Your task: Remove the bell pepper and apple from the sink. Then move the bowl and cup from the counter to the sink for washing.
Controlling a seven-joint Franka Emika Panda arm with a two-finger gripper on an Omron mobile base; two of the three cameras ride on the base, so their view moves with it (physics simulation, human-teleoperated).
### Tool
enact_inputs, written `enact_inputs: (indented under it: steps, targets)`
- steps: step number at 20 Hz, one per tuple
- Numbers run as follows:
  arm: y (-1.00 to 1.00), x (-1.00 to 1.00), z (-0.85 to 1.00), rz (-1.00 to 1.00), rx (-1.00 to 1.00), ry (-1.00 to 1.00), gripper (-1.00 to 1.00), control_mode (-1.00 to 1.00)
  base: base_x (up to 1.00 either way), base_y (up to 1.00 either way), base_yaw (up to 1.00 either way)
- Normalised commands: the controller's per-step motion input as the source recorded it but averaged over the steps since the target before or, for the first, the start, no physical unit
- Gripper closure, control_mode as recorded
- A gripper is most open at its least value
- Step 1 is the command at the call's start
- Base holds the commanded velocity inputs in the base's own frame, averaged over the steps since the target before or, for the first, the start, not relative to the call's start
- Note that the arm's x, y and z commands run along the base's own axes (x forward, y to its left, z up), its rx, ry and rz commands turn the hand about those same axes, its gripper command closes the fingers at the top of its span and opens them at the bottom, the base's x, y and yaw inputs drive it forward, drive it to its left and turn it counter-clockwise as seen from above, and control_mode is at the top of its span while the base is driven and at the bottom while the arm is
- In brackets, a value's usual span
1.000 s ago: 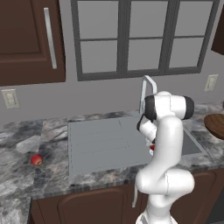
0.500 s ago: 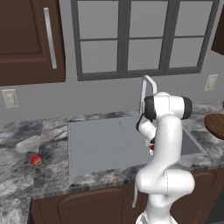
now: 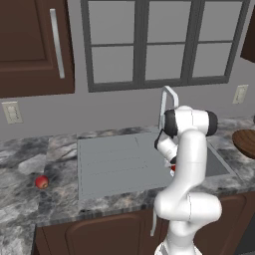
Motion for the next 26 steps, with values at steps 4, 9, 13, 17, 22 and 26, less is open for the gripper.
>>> enact_inputs:
  steps: [4, 9, 13, 17, 22, 26]
  targets:
    - [0.0, 0.01, -0.08, 0.0, 0.0, 0.0, -1.0, -1.0, 0.0, 0.0, 0.0]
    - [0.01, 0.0, -0.03, 0.0, 0.0, 0.0, -1.0, -1.0, 0.0, 0.0, 0.0]
    - [0.02, 0.0, -0.02, 0.0, 0.0, 0.0, -1.0, -1.0, 0.0, 0.0, 0.0]
    - [0.05, 0.0, -0.04, 0.0, 0.0, 0.0, -1.0, -1.0, 0.0, 0.0, 0.0]
    - [0.04, 0.0, -0.05, 0.0, 0.0, 0.0, -1.0, -1.0, 0.0, 0.0, 0.0]
    - [0.02, 0.0, -0.06, 0.0, 0.0, 0.0, -1.0, -1.0, 0.0, 0.0, 0.0]
